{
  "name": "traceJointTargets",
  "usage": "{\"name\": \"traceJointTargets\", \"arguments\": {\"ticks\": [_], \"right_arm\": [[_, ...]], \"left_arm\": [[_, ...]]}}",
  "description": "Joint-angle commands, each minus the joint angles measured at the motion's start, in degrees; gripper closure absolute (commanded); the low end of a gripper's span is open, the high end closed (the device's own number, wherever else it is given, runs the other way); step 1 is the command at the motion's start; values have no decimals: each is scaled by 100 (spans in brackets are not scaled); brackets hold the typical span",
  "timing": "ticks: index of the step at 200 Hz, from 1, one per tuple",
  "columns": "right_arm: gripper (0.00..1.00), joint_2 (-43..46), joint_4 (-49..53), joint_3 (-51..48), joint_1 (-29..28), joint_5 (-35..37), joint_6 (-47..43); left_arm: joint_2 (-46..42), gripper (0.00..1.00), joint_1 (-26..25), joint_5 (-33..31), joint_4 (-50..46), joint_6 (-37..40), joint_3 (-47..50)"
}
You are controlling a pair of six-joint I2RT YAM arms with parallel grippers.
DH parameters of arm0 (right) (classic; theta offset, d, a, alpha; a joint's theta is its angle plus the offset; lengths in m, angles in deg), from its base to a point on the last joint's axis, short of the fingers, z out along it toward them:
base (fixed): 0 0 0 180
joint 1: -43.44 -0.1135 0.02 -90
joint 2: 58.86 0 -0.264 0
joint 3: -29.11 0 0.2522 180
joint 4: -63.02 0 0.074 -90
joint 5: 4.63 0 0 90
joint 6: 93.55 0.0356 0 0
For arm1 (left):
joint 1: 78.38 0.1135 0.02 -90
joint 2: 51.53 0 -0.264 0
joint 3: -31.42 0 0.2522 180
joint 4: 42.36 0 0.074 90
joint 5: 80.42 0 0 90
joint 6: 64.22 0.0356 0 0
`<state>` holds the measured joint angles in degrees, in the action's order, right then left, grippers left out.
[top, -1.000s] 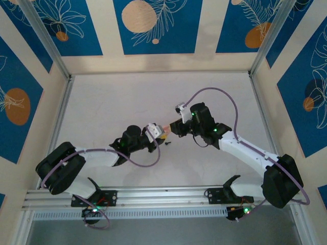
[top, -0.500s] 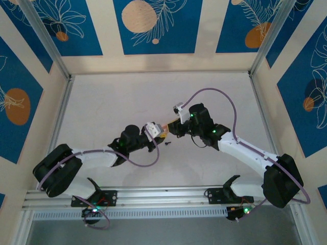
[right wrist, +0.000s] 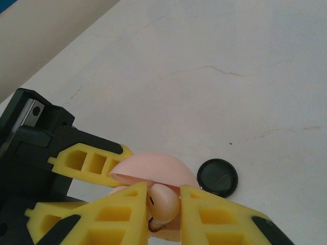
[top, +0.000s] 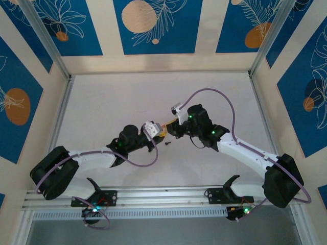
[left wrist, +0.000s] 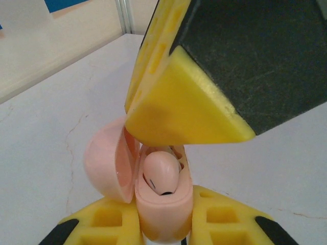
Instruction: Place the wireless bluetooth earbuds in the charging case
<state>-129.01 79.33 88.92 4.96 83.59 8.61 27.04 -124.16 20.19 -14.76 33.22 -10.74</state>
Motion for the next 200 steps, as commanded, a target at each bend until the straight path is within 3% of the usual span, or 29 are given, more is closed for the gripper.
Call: {"name": "traceJointTargets", "arguments": {"ticks": [1,133,200], "right_arm": [[79,180,19,-152,-54,-128,-155],[67,501,-31,-206,38,-623,-89],[50,788,0,-131,325,-1036,195]], "left_arm": [[-236,81,-74,-1,255,15,1],[-320,81,-77,-76,104,109,46],[-322,81,-77,-77,89,143,54]]}}
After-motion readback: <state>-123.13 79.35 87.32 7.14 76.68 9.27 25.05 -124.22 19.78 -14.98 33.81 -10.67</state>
